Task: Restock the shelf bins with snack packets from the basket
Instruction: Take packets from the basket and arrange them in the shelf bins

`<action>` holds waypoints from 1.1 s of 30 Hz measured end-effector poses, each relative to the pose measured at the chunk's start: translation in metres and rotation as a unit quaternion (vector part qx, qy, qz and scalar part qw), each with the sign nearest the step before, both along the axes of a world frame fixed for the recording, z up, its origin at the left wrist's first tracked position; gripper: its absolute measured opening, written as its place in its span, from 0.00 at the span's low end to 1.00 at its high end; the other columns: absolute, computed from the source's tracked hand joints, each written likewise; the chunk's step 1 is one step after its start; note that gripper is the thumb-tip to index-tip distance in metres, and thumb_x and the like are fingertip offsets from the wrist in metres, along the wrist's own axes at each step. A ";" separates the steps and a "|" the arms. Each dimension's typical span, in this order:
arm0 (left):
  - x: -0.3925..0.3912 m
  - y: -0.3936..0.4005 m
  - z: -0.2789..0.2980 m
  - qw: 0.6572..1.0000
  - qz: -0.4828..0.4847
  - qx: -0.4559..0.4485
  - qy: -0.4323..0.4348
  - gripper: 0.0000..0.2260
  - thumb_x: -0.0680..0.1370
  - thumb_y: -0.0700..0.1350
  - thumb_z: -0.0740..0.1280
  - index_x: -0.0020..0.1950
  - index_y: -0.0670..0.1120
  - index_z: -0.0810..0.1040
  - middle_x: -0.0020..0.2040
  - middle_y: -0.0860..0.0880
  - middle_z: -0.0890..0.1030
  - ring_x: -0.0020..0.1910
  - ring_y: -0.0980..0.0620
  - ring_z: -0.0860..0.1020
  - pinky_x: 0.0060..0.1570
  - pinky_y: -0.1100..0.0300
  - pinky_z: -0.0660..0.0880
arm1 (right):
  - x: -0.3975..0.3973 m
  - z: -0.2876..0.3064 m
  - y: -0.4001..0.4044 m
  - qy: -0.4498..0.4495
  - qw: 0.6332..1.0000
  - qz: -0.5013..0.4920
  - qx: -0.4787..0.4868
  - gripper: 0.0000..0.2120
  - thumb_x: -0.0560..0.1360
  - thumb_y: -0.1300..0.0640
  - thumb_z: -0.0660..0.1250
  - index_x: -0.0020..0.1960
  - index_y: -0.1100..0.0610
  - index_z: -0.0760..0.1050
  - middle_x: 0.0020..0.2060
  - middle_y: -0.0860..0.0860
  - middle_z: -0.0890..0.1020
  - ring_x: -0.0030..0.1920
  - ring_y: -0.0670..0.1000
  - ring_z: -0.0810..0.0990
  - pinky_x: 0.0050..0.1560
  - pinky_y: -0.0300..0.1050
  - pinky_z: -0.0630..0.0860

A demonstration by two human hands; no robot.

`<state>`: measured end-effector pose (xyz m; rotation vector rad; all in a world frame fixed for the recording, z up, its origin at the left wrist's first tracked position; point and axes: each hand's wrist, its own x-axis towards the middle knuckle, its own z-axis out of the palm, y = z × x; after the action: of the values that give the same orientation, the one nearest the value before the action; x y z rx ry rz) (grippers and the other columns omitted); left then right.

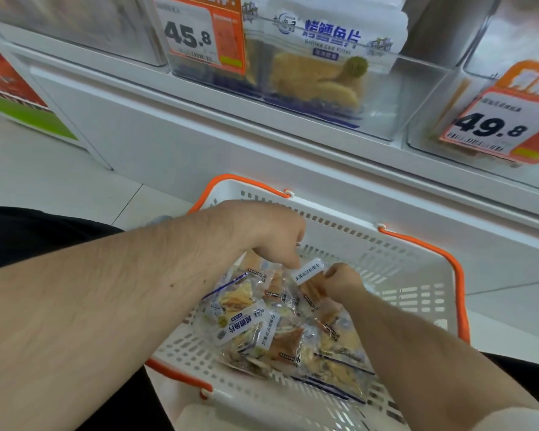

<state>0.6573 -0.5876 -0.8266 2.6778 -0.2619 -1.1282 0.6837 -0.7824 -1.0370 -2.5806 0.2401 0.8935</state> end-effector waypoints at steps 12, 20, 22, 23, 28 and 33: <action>-0.015 0.005 0.011 0.996 0.061 -0.029 -0.052 0.24 0.77 0.56 0.69 0.69 0.47 0.72 0.65 0.48 0.77 0.60 0.49 0.77 0.62 0.51 0.75 | 0.026 0.171 -0.010 -0.118 0.966 0.230 0.005 0.13 0.74 0.60 0.67 0.35 0.50 0.68 0.43 0.49 0.78 0.43 0.52 0.75 0.45 0.44 0.73; -0.022 -0.026 0.026 0.950 0.194 -0.237 -0.056 0.25 0.73 0.58 0.74 0.65 0.47 0.75 0.53 0.50 0.84 0.50 0.53 0.83 0.53 0.54 0.79 | 0.015 0.284 -0.029 -0.170 0.938 0.301 0.006 0.10 0.73 0.55 0.73 0.38 0.50 0.72 0.35 0.42 0.74 0.35 0.44 0.71 0.34 0.37 0.67; -0.021 -0.040 0.032 0.936 0.196 -0.285 -0.062 0.13 0.76 0.51 0.73 0.56 0.47 0.80 0.42 0.48 0.86 0.41 0.56 0.84 0.42 0.59 0.77 | 0.012 0.303 -0.036 -0.195 0.932 0.304 0.005 0.09 0.74 0.55 0.72 0.40 0.50 0.73 0.34 0.42 0.74 0.35 0.42 0.71 0.33 0.36 0.65; -0.019 -0.046 0.035 0.928 0.202 -0.302 -0.077 0.07 0.77 0.48 0.72 0.52 0.47 0.82 0.39 0.47 0.85 0.37 0.58 0.83 0.41 0.61 0.75 | 0.012 0.311 -0.041 -0.208 0.930 0.305 -0.002 0.08 0.74 0.55 0.72 0.40 0.51 0.74 0.34 0.42 0.74 0.35 0.42 0.71 0.34 0.36 0.66; -0.001 -0.083 0.055 0.904 0.213 -0.336 -0.156 0.06 0.77 0.45 0.72 0.40 0.52 0.81 0.38 0.45 0.85 0.39 0.50 0.83 0.39 0.58 0.73 | 0.010 0.344 -0.069 -0.291 0.917 0.269 -0.039 0.06 0.74 0.57 0.70 0.41 0.50 0.73 0.35 0.42 0.73 0.40 0.49 0.73 0.38 0.42 0.66; 0.024 -0.119 0.077 0.890 0.190 -0.327 -0.255 0.05 0.75 0.49 0.73 0.44 0.48 0.83 0.36 0.49 0.84 0.34 0.52 0.81 0.37 0.58 0.77 | 0.013 0.367 -0.098 -0.374 0.906 0.191 -0.062 0.12 0.75 0.57 0.66 0.34 0.49 0.68 0.32 0.43 0.73 0.41 0.52 0.75 0.39 0.42 0.66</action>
<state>0.6812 -0.7061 -0.7491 2.2024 -0.1486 -0.1469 0.6967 -0.8803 -0.6701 -2.9176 -0.4538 -0.0672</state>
